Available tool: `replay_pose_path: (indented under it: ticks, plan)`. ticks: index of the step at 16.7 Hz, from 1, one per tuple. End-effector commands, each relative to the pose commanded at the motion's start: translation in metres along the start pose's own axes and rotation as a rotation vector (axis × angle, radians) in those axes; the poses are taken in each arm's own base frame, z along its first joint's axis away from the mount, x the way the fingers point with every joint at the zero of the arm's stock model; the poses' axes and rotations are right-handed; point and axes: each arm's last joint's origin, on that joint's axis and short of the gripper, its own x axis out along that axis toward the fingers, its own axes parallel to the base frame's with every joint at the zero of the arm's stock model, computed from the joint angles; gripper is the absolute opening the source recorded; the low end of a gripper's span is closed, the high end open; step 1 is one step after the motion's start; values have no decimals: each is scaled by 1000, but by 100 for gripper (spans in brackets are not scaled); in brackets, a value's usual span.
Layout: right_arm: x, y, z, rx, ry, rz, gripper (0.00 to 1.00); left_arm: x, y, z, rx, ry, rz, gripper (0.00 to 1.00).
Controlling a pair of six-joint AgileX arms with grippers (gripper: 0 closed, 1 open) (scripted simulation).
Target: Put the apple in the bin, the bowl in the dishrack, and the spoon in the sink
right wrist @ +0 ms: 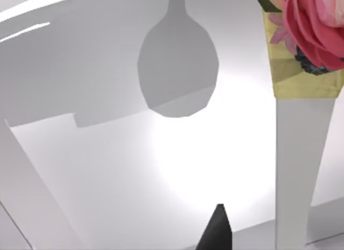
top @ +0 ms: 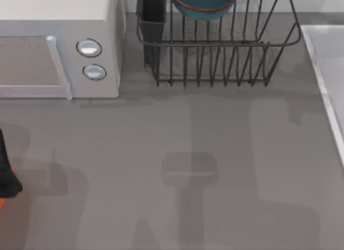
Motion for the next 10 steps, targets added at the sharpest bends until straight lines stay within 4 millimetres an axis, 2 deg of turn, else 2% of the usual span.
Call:
replay_pose_path:
  ticks: [5,10]
  plan:
    - [6,-2,-2,4,1,5,0,0,0,0,0,0,0,100]
    - [41,-1,-1,2,11,49,0,0,0,0,0,0,0,100]
